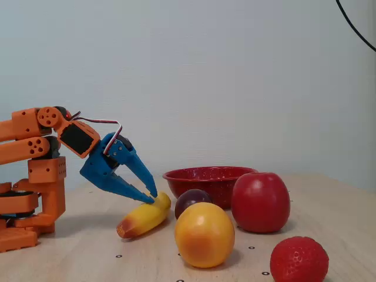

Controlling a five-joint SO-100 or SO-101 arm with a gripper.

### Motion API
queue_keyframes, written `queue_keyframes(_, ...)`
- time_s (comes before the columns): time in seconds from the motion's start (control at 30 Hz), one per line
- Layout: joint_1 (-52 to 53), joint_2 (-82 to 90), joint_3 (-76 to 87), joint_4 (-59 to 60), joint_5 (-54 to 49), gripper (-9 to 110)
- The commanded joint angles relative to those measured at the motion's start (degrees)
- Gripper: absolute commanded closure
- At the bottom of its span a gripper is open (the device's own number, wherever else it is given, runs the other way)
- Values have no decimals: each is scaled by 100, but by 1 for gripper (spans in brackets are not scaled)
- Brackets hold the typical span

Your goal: Put the banana in the red bowl.

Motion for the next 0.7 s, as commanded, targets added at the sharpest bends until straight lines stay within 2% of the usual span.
queue_keyframes(0.0, 53, 44, 62, 18, 0, 101)
queue_keyframes(0.67, 18, 0, 9, -9, 202, 101)
